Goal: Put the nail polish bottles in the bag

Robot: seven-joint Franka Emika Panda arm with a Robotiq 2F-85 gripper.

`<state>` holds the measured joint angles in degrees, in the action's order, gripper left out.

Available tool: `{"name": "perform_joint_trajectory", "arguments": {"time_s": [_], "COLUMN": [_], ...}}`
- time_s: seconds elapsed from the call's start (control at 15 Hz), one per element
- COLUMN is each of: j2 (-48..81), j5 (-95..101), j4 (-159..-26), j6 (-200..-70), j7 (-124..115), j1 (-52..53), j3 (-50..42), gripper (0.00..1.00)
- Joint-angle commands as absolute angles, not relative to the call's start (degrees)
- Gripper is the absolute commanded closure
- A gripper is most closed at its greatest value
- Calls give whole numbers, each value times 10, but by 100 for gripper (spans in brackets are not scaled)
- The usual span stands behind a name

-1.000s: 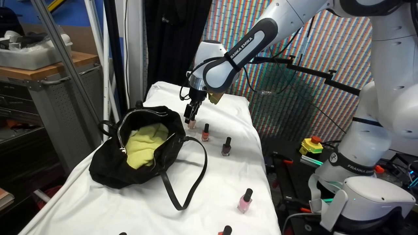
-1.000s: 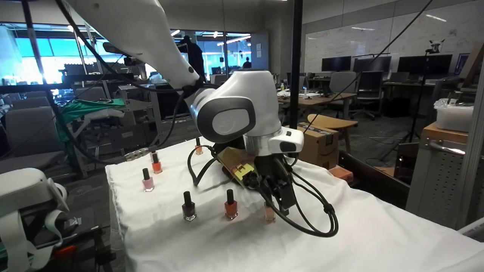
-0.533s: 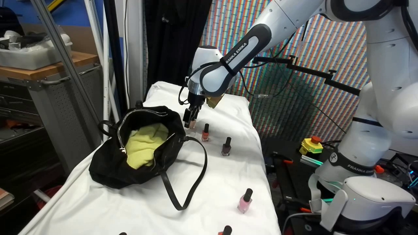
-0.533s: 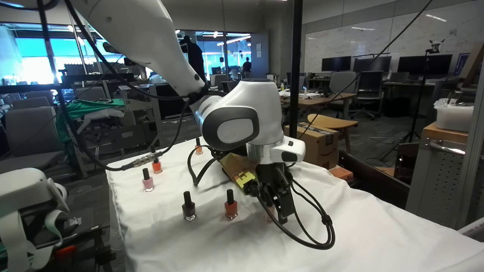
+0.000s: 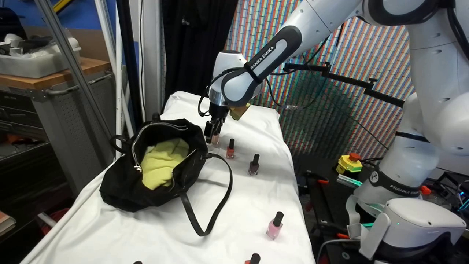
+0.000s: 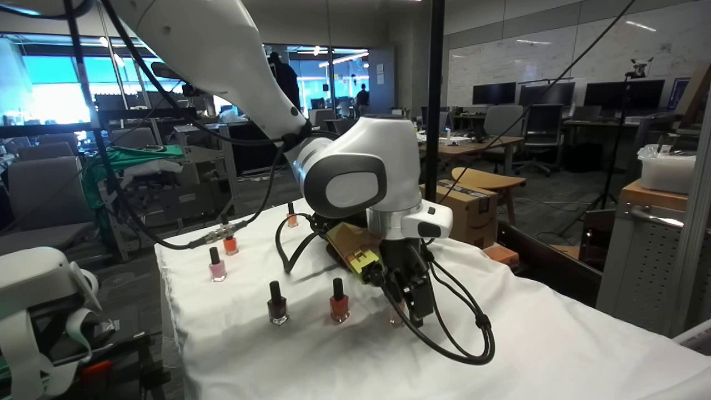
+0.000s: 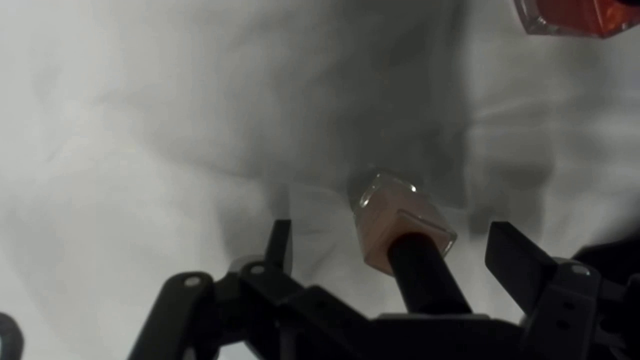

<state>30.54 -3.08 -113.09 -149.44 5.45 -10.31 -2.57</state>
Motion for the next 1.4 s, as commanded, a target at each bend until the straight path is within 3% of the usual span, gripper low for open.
{"name": "perform_joint_trajectory", "arguments": {"time_s": [0.0,0.4,0.67,1.33], "j2": [309,298,295,229], "j5": [-41,-33,-27,10], "j4": [-1120,-1131,-1134,-1164], "j6": [-1483,-1482,-1481,-1463], "j7": [53,49,44,31], "j1": [-105,-99,-92,-58], "j3": [-24,-28,-32,-47], "gripper": [19,62,85,85]}}
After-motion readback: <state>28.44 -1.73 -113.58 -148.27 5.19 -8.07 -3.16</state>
